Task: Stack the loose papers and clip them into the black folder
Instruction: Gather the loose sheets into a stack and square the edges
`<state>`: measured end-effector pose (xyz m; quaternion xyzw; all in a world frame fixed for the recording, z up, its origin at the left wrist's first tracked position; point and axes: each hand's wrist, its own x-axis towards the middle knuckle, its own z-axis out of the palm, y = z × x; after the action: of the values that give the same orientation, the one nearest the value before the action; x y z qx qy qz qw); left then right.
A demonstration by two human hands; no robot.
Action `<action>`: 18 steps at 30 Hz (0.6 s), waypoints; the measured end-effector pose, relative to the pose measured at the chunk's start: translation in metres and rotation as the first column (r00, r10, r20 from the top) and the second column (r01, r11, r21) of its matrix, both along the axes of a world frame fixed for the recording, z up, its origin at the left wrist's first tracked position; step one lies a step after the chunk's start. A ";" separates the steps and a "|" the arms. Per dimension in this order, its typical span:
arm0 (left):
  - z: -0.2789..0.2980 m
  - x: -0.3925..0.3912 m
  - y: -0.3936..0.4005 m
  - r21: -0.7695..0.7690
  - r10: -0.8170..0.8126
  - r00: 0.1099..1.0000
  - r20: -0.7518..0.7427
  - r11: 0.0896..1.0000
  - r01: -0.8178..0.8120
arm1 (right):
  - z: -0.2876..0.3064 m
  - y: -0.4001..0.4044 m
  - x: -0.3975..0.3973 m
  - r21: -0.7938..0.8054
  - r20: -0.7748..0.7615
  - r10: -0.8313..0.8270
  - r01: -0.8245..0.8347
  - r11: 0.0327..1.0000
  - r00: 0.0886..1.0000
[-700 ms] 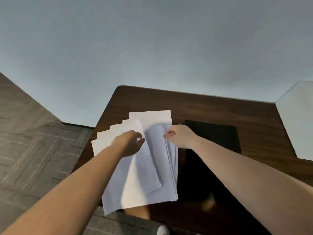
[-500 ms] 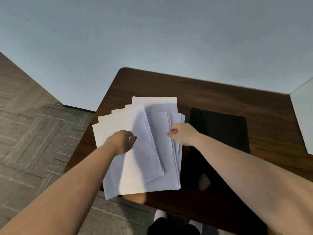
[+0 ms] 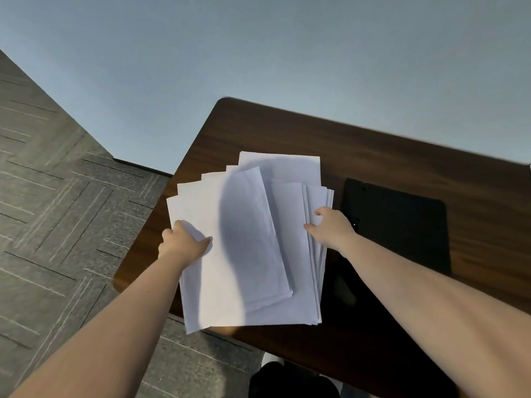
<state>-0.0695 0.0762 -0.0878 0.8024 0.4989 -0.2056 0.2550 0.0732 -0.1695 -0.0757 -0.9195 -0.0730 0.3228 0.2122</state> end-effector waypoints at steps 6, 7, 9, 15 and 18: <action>-0.017 -0.007 0.013 -0.017 0.252 0.965 0.080 0.968 -0.251 | -0.014 0.007 -0.004 -0.025 -0.042 -0.142 0.141 0.990 0.989; -0.017 -0.005 0.014 -0.043 0.284 0.954 0.099 0.959 -0.281 | -0.016 0.009 -0.004 -0.023 -0.040 -0.158 0.158 0.987 0.987; -0.019 -0.002 0.015 -0.129 0.358 0.917 0.176 0.932 -0.339 | -0.018 0.013 -0.003 0.010 -0.040 -0.200 0.201 0.980 0.979; -0.021 0.018 0.003 -0.290 0.367 0.876 0.313 0.915 -0.279 | -0.020 0.032 0.002 0.220 -0.072 -0.294 0.303 0.927 0.953; -0.021 0.028 0.001 -0.316 0.393 0.872 0.291 0.900 -0.300 | -0.024 0.039 0.005 0.190 -0.048 -0.336 0.339 0.921 0.941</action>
<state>-0.0415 0.0773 -0.1090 0.6818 0.5511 -0.0750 0.4752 0.0778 -0.1304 -0.0999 -0.8905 0.0565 0.2795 0.3545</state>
